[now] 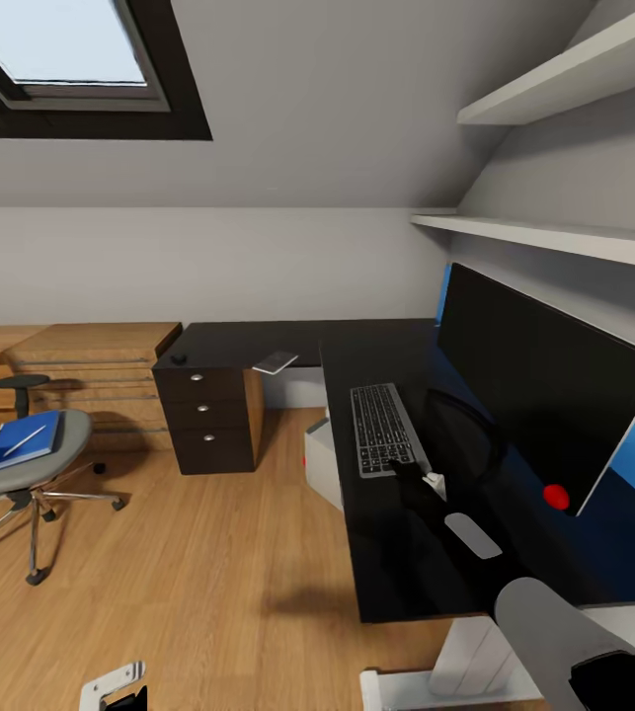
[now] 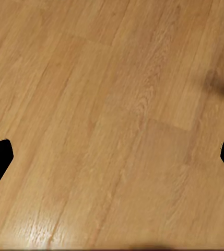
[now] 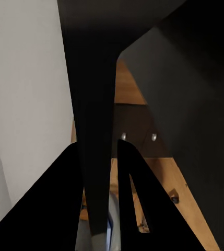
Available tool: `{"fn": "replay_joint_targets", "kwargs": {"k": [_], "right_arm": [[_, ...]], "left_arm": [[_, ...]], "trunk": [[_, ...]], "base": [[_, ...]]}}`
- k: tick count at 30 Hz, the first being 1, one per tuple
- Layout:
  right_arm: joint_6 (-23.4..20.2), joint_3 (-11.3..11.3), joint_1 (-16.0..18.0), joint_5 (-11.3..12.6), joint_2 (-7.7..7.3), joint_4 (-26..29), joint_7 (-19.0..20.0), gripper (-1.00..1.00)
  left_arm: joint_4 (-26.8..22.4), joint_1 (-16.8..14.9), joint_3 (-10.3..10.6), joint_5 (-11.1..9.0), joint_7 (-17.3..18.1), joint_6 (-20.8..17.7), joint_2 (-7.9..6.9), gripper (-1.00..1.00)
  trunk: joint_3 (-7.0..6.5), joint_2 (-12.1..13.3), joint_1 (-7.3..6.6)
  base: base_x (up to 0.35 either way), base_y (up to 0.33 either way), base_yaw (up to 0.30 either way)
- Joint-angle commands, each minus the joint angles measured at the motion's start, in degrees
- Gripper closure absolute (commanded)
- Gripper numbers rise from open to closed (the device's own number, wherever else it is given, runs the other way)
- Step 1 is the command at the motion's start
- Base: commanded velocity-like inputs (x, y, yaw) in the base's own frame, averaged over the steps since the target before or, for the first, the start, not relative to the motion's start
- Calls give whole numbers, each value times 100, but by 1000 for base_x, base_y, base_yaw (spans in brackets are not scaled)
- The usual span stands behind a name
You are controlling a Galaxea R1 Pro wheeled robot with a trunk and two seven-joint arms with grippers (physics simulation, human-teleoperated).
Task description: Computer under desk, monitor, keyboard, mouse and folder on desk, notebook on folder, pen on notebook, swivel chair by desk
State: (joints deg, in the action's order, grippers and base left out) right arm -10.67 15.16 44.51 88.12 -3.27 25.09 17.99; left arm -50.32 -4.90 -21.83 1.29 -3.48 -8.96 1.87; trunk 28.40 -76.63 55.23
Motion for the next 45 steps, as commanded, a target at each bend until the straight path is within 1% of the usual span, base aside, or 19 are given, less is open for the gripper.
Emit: {"fn": "replay_joint_targets", "kwargs": {"k": [1, 12, 42, 45], "right_arm": [[-12, 31, 5, 65, -6, -4, 29, 100], [-23, 31, 5, 73, -7, -4, 29, 100], [-17, 10, 5, 144, 27, -83, 29, 100], [-15, 6, 5, 144, 25, -83, 29, 100]], "left_arm": [[-13, -2, -14, 13, -3, -35, 6, -100], [-14, -2, -14, 12, -3, -33, 6, -100], [22, -2, -20, 12, -3, -32, -3, -100], [22, -2, -22, 12, -3, -28, 2, -100]], "trunk": [[6, -4, -1], [6, -4, -1], [6, -4, -1], [6, -4, -1]], "base": [[-59, -151, 0], [-11, -161, 0], [5, -14, 0], [0, -138, 0]]}}
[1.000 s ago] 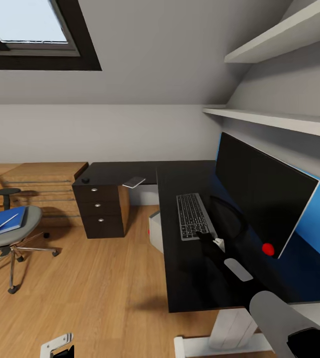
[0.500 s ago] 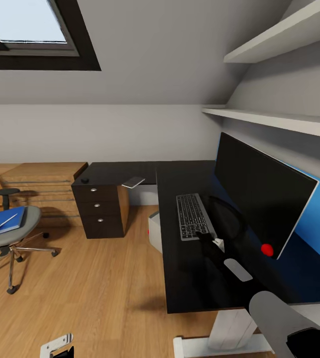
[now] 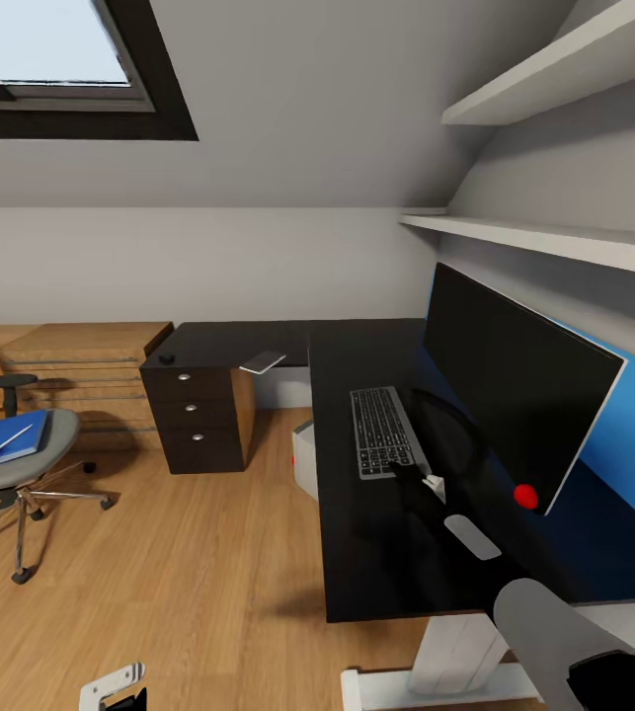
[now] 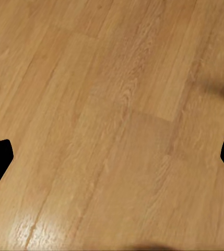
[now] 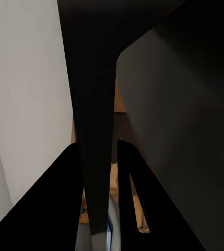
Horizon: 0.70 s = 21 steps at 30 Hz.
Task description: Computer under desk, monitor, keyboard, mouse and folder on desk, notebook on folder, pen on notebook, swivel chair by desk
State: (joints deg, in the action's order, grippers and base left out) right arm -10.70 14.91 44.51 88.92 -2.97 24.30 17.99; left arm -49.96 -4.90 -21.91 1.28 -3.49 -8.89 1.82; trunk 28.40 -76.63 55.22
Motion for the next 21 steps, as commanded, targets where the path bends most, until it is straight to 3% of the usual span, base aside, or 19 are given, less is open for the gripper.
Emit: {"fn": "replay_joint_targets", "kwargs": {"k": [1, 17, 21], "right_arm": [[-12, 30, 5, 62, -9, -4, 29, 100], [-3, 30, 5, 56, -11, -3, 29, 100], [-3, 30, 5, 56, -11, 0, 29, 100]], "left_arm": [[-14, -2, -14, 13, -3, -34, 8, -100], [-14, -2, -15, 13, -3, -42, 2, -100], [-9, -2, -15, 13, -3, -37, 2, -100]], "trunk": [[6, -3, 0], [6, -3, 0], [6, -3, 0]], "base": [[0, -224, 0], [15, -13, 0], [160, 0, 0]]}}
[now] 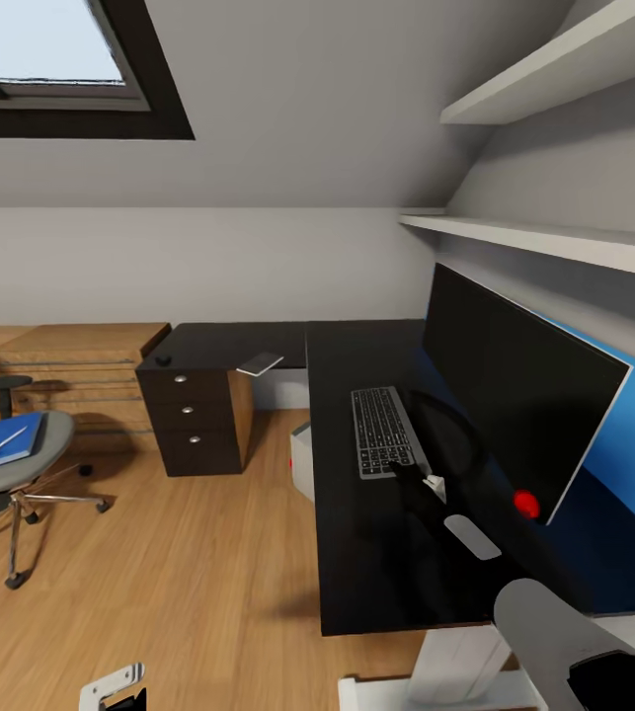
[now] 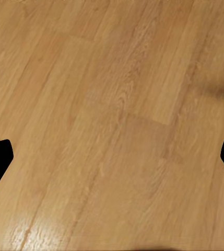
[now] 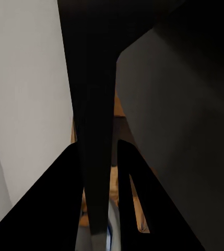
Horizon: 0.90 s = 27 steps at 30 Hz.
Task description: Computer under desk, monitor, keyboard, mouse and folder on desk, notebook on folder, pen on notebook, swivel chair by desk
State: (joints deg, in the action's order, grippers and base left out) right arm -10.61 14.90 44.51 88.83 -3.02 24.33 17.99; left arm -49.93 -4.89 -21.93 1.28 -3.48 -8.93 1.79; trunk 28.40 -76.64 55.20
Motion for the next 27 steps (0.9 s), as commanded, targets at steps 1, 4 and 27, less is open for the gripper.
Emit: {"fn": "replay_joint_targets", "kwargs": {"k": [1, 4, 27], "right_arm": [[-12, 31, 5, 64, -6, -4, 29, 100], [-12, 31, 5, 64, -6, -7, 29, 100], [-5, 31, 5, 55, -6, 1, 29, -100]], "left_arm": [[-10, -3, -13, 13, -3, -35, 6, -100], [-9, -3, -13, 13, -3, -38, 6, -100], [-8, -3, -13, 13, -3, -39, 6, -100]], "trunk": [[6, -3, 2], [6, -3, 2], [6, -3, 2]], "base": [[149, 0, 0], [59, 0, 0], [3, 0, 0]]}}
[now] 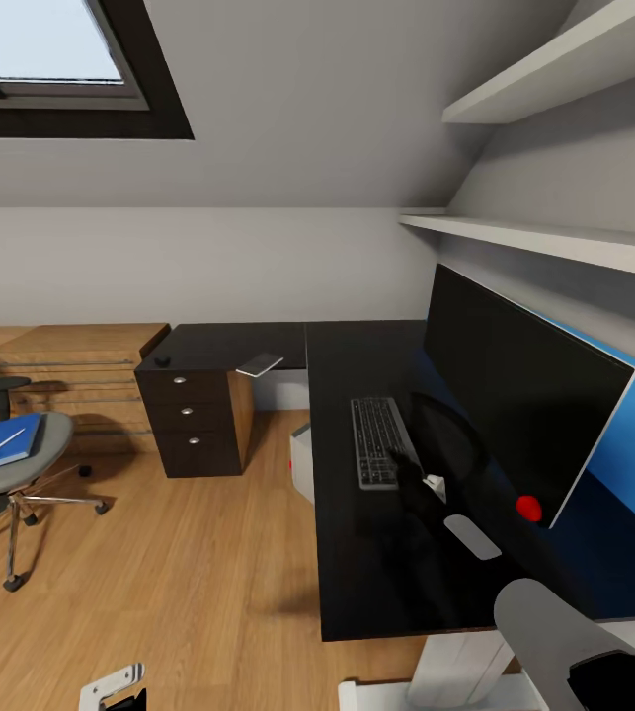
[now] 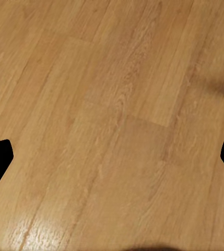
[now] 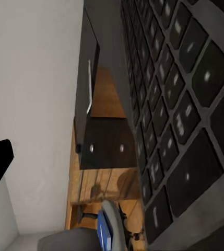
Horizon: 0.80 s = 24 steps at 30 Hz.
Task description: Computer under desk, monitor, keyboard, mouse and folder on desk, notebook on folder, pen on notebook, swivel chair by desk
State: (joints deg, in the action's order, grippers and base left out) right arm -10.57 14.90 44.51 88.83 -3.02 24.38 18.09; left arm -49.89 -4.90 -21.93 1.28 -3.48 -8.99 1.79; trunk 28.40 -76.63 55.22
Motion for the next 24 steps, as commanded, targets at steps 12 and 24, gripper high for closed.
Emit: {"fn": "replay_joint_targets", "kwargs": {"k": [12, 24], "right_arm": [[-7, 31, 5, 55, -14, -3, 24, -100], [-7, 31, 5, 55, -22, -3, 28, -100]], "left_arm": [[-12, -3, -13, 13, -3, -33, 6, -100], [-12, -3, -13, 13, -3, -31, 6, -100]], "trunk": [[6, -4, 0], [6, -4, 0]], "base": [[-4, -3, 0], [-94, -79, 0]]}}
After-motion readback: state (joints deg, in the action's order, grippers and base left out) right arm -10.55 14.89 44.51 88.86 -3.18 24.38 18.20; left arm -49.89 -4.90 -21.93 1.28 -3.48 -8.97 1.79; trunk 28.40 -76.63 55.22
